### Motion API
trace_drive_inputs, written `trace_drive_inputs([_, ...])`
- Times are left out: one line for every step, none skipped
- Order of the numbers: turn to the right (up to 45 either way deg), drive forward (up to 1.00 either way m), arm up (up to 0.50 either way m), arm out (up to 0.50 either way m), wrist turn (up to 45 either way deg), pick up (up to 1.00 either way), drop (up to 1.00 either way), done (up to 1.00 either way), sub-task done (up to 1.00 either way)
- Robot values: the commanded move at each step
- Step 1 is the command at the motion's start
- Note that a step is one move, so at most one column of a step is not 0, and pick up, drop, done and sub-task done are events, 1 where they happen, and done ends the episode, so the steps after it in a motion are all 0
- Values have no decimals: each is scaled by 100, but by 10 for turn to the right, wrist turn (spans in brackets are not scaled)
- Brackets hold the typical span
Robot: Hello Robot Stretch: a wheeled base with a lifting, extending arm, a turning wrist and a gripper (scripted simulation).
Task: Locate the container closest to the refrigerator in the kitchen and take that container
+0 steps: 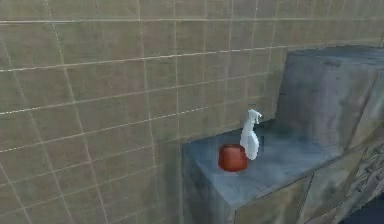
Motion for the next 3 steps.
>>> trace_drive_inputs([-240,0,0,0,0,0,0,0,0])
trace_drive_inputs([0,10,0,0,0,0,0,0,0])
trace_drive_inputs([-450,0,0,0,0,0,0,0,0])
